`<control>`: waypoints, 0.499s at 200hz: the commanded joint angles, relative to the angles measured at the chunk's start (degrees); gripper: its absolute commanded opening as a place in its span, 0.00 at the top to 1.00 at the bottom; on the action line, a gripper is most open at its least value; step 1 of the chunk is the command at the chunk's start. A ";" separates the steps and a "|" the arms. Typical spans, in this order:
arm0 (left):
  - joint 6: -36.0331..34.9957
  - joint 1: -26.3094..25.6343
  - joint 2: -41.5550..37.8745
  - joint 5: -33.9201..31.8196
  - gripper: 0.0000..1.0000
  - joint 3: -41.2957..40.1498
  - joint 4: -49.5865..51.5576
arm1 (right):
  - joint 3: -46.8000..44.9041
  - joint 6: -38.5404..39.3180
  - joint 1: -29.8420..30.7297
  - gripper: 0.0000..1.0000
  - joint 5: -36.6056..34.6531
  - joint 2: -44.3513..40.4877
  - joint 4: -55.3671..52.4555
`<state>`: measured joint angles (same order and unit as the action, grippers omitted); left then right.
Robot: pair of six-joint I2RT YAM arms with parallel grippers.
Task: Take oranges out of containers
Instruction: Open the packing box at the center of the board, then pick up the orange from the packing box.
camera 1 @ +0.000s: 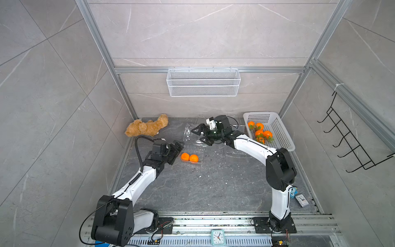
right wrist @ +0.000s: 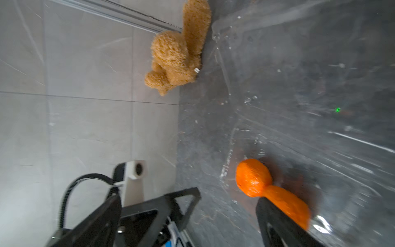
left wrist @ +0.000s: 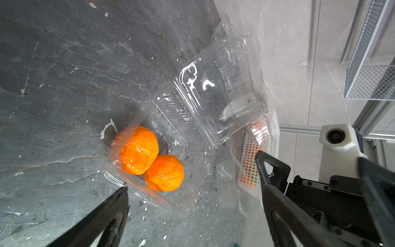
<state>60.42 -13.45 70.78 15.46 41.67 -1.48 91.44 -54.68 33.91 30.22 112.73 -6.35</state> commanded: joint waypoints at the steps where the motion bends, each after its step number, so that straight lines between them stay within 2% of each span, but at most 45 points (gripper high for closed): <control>1: -3.93 0.01 -1.98 3.59 0.01 1.74 2.30 | 2.20 14.68 1.74 0.00 -5.60 -4.97 -16.72; 31: -3.32 -0.74 -3.42 4.75 0.00 -0.11 1.63 | 2.63 22.06 4.90 0.00 -11.50 -5.10 -25.11; 57: -2.20 -1.27 -4.91 5.08 0.01 -2.61 0.88 | 5.10 26.04 8.27 0.05 -15.27 -1.97 -30.78; 100: -1.97 -1.38 -7.13 5.19 0.00 -5.08 0.88 | 8.27 28.37 10.81 0.21 -17.98 3.11 -34.78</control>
<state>58.98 -14.66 65.73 19.00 37.08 0.03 97.60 -30.13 44.38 15.77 112.44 -35.18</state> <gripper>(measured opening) 0.996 0.822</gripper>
